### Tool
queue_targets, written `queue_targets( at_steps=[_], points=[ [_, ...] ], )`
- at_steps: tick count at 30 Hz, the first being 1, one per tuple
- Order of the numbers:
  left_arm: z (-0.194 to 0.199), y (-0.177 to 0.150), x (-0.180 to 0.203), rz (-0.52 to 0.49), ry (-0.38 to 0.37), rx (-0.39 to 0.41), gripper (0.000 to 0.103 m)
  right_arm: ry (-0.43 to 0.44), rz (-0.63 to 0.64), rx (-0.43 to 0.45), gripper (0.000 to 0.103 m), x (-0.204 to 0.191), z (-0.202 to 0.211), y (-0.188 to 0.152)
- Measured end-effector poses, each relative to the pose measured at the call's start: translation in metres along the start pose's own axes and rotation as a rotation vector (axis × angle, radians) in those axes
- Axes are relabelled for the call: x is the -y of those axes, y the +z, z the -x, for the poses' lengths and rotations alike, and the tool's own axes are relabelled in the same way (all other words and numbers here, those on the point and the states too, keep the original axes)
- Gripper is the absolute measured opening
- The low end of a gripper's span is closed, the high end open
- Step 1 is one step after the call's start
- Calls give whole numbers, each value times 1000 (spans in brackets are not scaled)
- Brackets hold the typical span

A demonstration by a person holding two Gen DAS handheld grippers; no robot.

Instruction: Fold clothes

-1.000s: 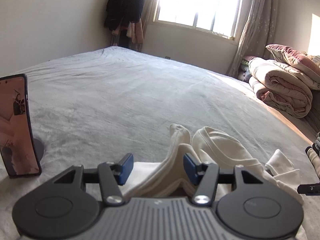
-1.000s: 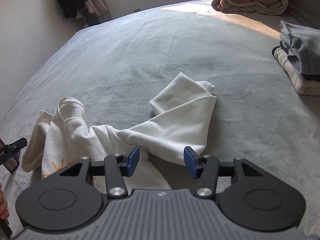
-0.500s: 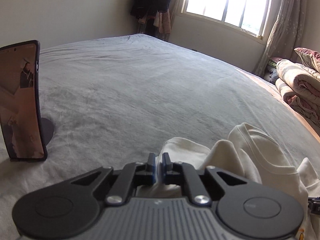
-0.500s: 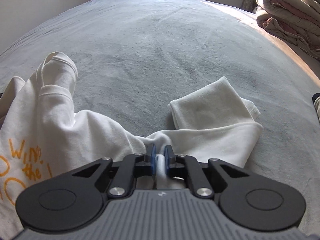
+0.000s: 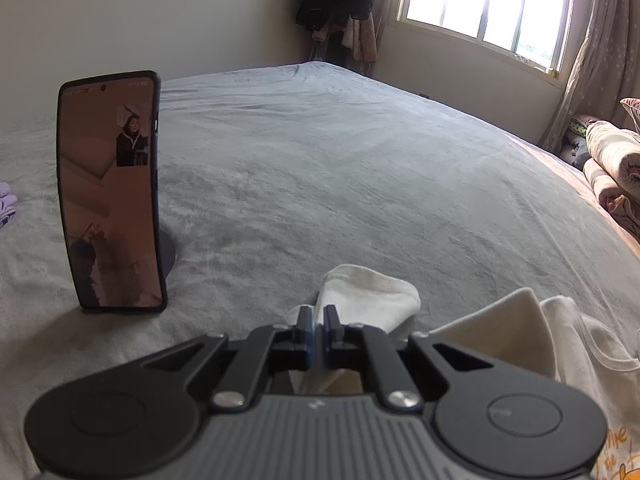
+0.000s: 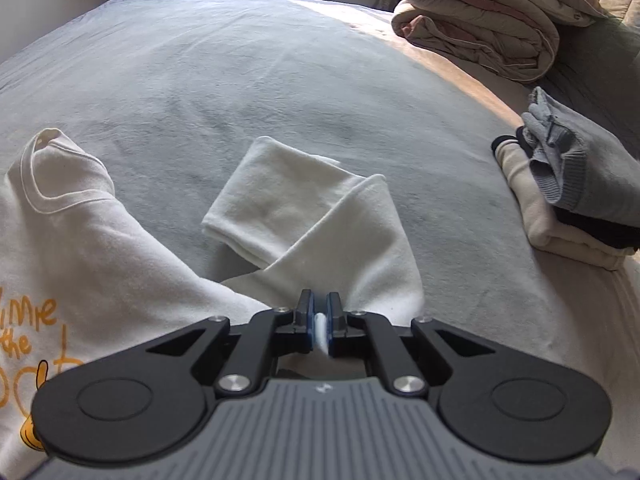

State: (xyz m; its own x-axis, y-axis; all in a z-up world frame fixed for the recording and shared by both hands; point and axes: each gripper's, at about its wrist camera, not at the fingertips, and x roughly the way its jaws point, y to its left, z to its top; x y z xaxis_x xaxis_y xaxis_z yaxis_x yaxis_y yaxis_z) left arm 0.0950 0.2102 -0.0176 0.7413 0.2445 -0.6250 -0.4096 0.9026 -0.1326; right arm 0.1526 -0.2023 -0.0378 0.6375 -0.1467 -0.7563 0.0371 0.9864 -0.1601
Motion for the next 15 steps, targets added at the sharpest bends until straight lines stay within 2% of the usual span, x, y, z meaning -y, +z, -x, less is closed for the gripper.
queue_targets(
  at_steps=[3, 8, 10, 13, 15],
  points=[
    [2, -1, -9, 0, 24, -17, 5, -33, -44, -16, 5, 21, 2, -8],
    [5, 2, -28, 9, 114, -28, 4, -43, -75, -23, 5, 39, 12, -18],
    [5, 3, -34, 8, 147, -32, 4, -85, -74, -20, 0, 42, 14, -23],
    [1, 2, -39, 27, 151, -67, 4, -73, -97, -11, 0, 53, 13, -30],
    [2, 2, -40, 60, 121, -83, 4, -37, -147, -2, 0, 63, 15, -32]
  ],
)
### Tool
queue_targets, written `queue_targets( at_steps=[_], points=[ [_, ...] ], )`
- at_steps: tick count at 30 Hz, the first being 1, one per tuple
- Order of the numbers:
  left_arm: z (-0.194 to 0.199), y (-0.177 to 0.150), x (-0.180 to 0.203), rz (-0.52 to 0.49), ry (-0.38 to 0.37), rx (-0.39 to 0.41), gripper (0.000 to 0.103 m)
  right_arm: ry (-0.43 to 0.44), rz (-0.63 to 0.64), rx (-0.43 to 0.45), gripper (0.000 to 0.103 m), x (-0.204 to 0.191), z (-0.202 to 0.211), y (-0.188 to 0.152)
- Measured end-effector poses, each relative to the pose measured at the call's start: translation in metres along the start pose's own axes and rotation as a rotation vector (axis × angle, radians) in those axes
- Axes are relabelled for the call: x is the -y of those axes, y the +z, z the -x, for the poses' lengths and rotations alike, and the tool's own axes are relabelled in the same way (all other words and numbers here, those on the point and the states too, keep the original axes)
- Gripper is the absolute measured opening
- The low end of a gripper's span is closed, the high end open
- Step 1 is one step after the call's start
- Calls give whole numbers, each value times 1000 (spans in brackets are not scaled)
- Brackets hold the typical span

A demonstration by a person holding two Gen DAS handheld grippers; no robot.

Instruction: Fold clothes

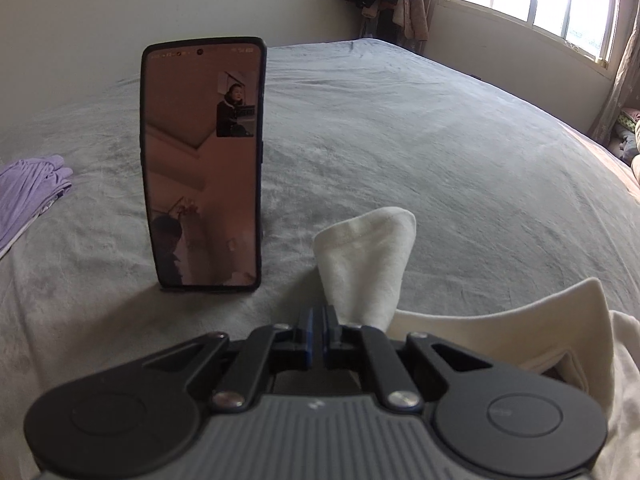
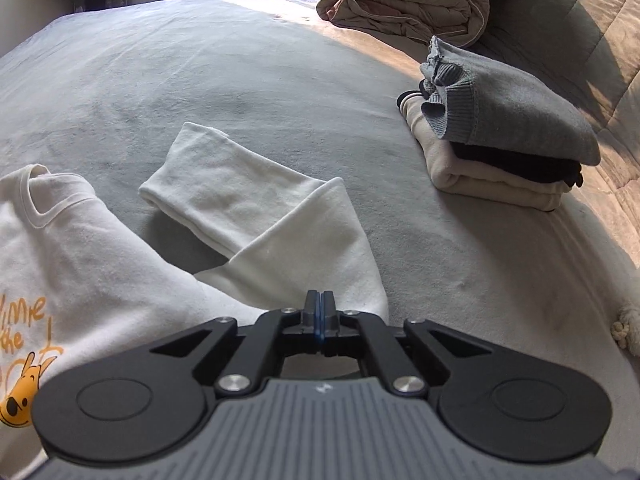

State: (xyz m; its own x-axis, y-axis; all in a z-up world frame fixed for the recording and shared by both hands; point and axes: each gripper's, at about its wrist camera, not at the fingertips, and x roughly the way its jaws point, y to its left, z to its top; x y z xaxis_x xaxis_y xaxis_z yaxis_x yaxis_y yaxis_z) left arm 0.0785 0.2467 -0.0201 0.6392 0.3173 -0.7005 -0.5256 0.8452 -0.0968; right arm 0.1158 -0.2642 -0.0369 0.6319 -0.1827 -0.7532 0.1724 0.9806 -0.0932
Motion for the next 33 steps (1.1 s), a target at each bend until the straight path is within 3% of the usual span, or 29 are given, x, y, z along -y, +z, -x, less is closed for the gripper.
queue_targets(
  at_steps=[1, 2, 4, 5, 6, 8, 12, 16, 20, 24, 26, 30, 33],
  points=[
    [3, 1, 1, 12, -12, 4, 5, 19, -22, 4, 1, 4, 1, 1],
    [6, 2, 2, 25, -24, 8, 9, 42, -51, 9, 11, 8, 2, 2],
    [11, 3, 5, 50, -48, 16, 23, 97, -119, 20, 17, 16, 5, 7],
    [14, 5, 8, 58, -63, 31, 35, 121, -152, 24, 28, 20, 6, 9],
    [16, 6, 11, 67, -79, 47, 40, 145, -177, 29, 45, 23, 5, 11],
    [22, 7, 20, 77, -113, 72, 41, 172, -195, 41, 51, 22, 4, 14],
    [28, 11, 50, 33, -214, 105, 45, 182, -157, 39, 51, 12, 0, 20],
    [27, 30, 90, -92, -257, 140, 45, 221, -68, 20, 51, -1, -4, 35],
    [8, 45, 130, -197, -446, 33, 45, 308, 23, 24, 51, -20, -6, 46],
    [-21, 35, 178, -402, -496, -58, 44, 499, -9, -28, 48, -29, -11, 48],
    [-36, 28, 193, -456, -516, -92, 44, 559, -42, -46, 48, -30, -14, 48],
    [-69, 12, 200, -462, -520, -188, 43, 622, -103, -87, 48, -29, -22, 51],
    [-68, 3, 195, -494, -535, -138, 42, 639, -116, -93, 48, -28, -25, 50]
  ],
)
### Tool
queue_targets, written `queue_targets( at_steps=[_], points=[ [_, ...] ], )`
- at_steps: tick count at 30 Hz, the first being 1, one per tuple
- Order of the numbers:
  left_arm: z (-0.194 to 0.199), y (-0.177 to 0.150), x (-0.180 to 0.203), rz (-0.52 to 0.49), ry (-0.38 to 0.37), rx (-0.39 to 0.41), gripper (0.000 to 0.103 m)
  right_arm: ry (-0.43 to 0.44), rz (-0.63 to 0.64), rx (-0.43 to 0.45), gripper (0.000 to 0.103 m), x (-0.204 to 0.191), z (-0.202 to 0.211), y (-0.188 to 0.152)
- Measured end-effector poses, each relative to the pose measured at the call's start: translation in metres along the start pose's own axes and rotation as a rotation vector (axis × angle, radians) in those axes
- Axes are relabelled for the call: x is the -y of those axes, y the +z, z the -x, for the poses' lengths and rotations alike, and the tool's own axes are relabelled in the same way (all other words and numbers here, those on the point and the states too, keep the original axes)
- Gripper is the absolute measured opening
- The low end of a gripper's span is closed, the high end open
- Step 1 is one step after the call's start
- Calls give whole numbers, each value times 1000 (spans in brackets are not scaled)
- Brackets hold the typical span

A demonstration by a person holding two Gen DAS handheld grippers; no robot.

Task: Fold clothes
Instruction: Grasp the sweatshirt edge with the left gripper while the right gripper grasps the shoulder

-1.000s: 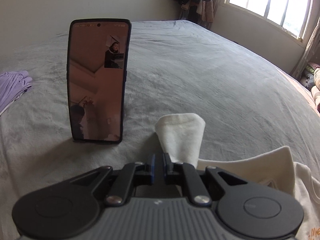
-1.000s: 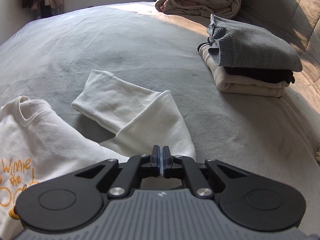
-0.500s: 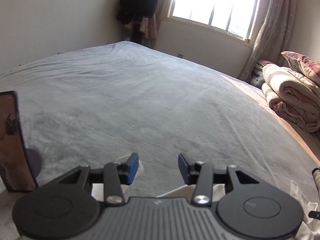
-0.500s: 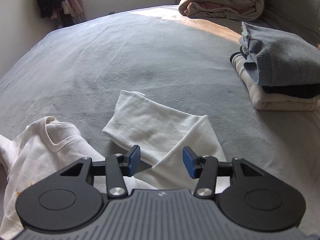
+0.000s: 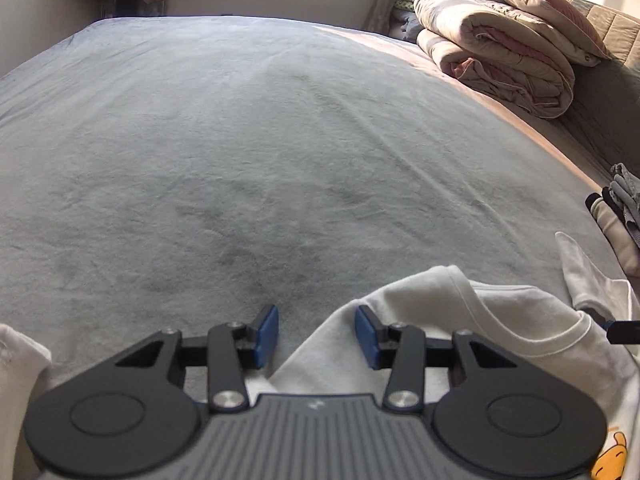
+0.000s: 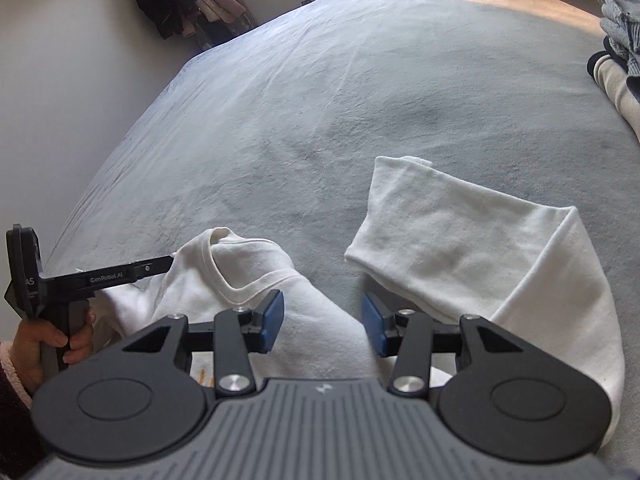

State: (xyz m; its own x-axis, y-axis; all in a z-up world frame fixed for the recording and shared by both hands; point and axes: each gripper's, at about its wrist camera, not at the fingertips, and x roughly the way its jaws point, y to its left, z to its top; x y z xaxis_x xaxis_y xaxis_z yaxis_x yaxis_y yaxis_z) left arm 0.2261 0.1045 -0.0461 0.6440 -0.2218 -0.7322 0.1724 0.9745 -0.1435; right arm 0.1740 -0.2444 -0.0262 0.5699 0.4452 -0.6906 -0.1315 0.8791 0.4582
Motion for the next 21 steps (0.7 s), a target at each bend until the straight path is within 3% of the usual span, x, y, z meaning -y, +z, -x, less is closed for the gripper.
queue_targets(
  at_steps=[1, 2, 4, 6, 7, 13, 17, 21],
  points=[
    [2, -3, 1, -17, 2, 14, 40, 7, 0, -4, 48, 0, -1, -2],
    [2, -4, 3, -44, 0, 11, 31, 15, 0, -9, 48, 0, -3, -3],
    [4, -5, 9, -98, -4, 4, 4, 35, 13, -22, 34, -5, -7, -8],
    [14, -5, 8, -75, 1, 12, 2, 38, 45, -11, 16, -14, -5, -14],
    [18, -5, 8, -64, 4, 16, 2, 41, 58, 2, 15, -20, -3, -16],
    [51, -7, 7, -2, 35, 25, 2, 82, 182, 14, 13, -60, 16, -25],
    [74, -23, 7, 23, 73, 1, 1, 98, 290, -45, 13, -89, 13, -45],
    [83, -47, 0, 56, 103, 8, 1, 61, 383, -127, 14, -102, -12, -76]
  ],
)
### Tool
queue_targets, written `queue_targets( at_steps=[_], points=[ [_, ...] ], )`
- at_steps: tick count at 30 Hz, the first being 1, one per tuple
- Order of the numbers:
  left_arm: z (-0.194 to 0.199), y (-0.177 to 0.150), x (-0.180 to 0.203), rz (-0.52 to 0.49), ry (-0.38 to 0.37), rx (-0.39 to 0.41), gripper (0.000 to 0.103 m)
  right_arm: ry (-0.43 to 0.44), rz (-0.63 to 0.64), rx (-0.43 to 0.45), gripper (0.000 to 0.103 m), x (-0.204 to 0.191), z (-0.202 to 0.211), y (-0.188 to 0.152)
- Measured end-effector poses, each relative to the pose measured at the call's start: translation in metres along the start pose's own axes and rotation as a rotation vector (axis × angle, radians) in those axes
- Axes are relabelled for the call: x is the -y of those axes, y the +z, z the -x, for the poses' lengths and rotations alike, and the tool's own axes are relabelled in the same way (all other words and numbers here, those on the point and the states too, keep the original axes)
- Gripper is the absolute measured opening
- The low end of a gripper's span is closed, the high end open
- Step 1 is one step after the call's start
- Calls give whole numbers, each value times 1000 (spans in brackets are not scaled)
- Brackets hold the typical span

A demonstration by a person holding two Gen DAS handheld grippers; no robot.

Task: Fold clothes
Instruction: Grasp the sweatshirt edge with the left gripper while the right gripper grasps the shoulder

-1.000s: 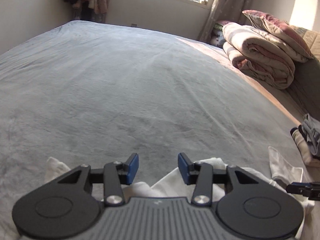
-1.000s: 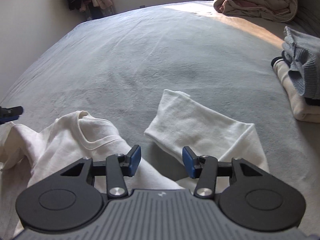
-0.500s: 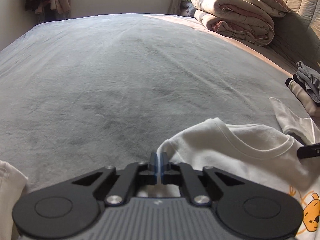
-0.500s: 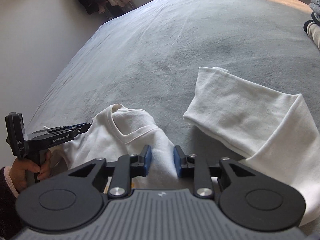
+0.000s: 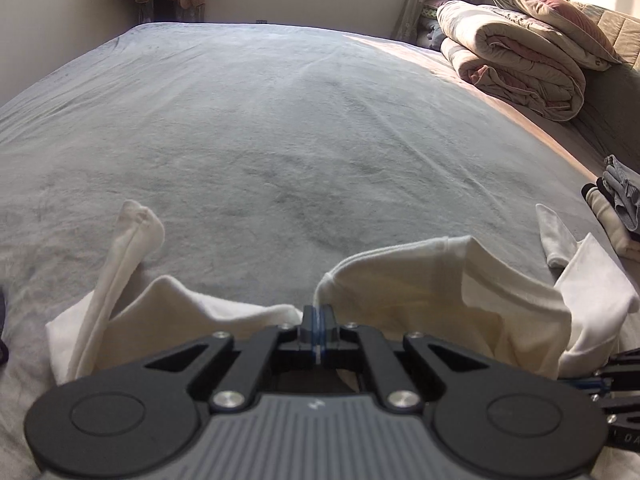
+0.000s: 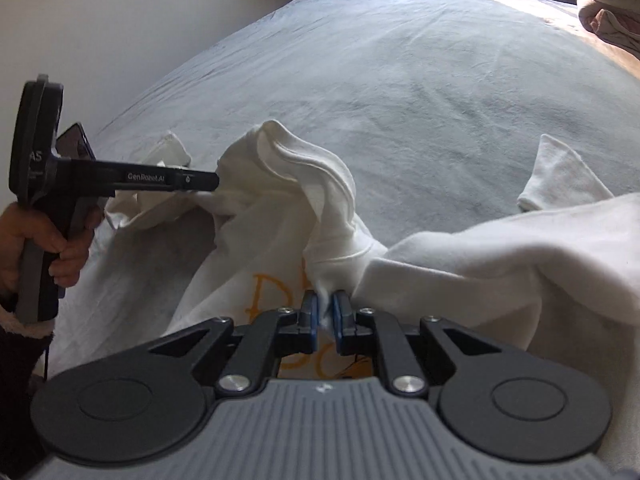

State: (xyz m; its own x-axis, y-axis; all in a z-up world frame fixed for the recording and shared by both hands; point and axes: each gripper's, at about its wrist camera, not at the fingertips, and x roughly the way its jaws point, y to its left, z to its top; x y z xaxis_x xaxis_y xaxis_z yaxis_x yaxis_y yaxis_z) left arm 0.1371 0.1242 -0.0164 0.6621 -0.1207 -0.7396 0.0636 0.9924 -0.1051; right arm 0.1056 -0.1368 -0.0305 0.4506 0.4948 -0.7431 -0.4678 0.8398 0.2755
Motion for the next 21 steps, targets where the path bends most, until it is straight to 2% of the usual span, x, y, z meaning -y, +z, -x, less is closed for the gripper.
queue_targets(
  at_steps=[3, 6, 9, 10, 11, 12, 16, 19, 21],
  points=[
    [-6, -14, -7, 10, 17, 4, 1, -26, 39, -12, 15, -6, -12, -10],
    [-9, -15, -12, 31, 2, 14, 1, -44, 81, -29, 17, -14, -2, -4],
    [-10, -14, -14, 40, -9, 14, 1, -36, 78, 5, 20, -16, 13, 3],
    [-11, -14, -14, 42, -12, 13, 1, -34, 71, 28, 25, -16, 20, 6],
    [-11, -13, -15, 48, -16, 11, 1, -33, 62, 58, 40, -15, 26, 10],
    [-11, -13, -16, 58, -21, 8, 1, -30, 53, 87, 44, -13, 32, 14],
    [-13, -12, -23, 104, -51, -1, 1, -40, 28, 167, 44, -4, 44, 32],
    [-14, -11, -30, 149, -75, -9, 1, -82, 12, 136, 44, 9, 30, 42],
    [-15, -10, -31, 156, -80, -12, 2, -94, 19, 79, 44, 17, 15, 44]
  ],
)
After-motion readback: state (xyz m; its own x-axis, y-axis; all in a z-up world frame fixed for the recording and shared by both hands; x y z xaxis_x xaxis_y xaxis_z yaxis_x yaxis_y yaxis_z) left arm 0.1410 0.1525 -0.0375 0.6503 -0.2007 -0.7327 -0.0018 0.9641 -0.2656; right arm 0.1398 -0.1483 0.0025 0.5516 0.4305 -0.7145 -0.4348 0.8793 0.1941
